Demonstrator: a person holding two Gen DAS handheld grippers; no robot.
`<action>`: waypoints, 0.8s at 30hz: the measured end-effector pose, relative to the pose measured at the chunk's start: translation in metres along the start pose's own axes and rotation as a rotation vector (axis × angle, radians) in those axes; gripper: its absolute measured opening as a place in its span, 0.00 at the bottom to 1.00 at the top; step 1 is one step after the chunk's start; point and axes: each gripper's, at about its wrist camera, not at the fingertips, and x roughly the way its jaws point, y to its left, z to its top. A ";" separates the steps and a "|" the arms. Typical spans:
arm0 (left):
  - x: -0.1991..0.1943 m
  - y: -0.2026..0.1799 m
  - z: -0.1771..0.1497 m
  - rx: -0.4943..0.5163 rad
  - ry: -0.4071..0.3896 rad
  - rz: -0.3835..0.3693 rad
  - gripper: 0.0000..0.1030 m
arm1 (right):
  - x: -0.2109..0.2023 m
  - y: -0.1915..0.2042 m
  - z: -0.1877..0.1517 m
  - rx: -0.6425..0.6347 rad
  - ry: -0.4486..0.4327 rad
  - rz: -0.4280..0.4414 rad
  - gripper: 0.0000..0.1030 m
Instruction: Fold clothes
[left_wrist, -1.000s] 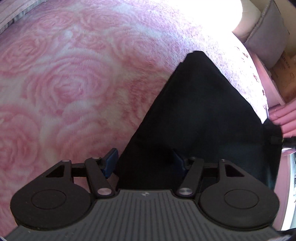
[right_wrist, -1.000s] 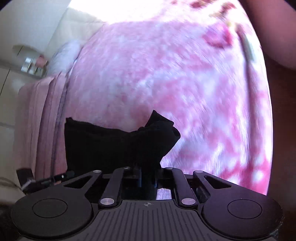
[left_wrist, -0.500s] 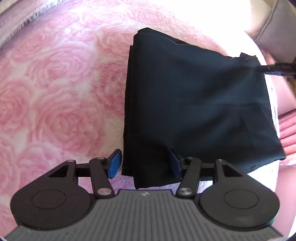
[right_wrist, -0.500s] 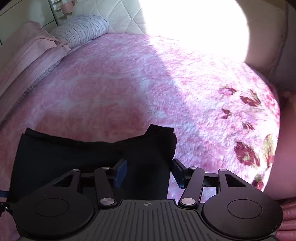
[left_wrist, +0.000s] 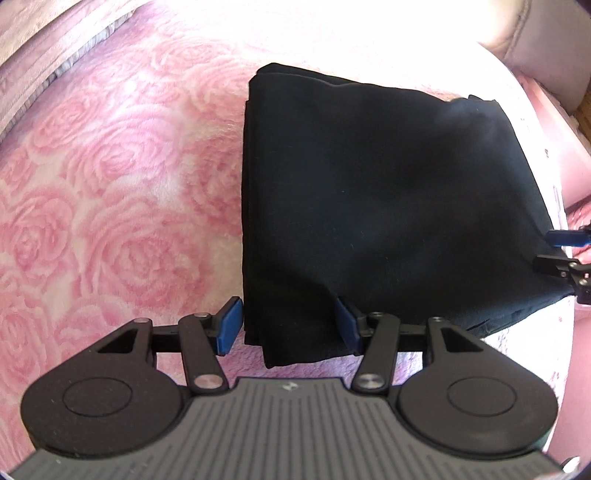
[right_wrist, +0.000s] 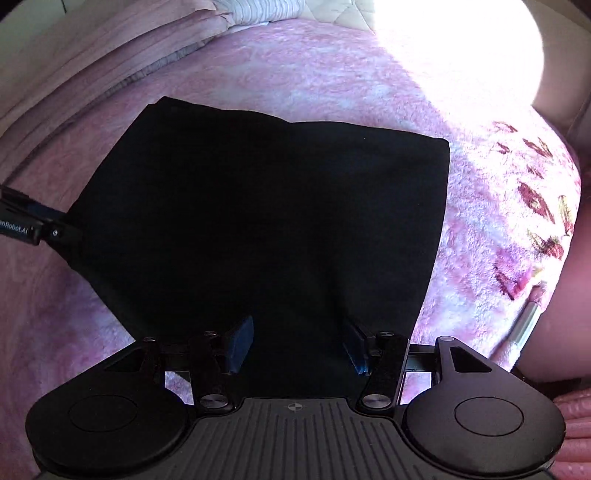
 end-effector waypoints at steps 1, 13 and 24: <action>0.000 -0.001 0.000 0.005 -0.004 0.002 0.49 | -0.002 0.003 -0.004 -0.015 -0.006 -0.005 0.55; -0.045 -0.021 -0.036 0.370 -0.245 0.091 0.49 | -0.039 0.025 -0.052 -0.223 -0.106 -0.086 0.55; 0.006 -0.094 -0.105 1.133 -0.338 0.250 0.70 | 0.021 0.083 -0.092 -0.873 -0.090 -0.283 0.66</action>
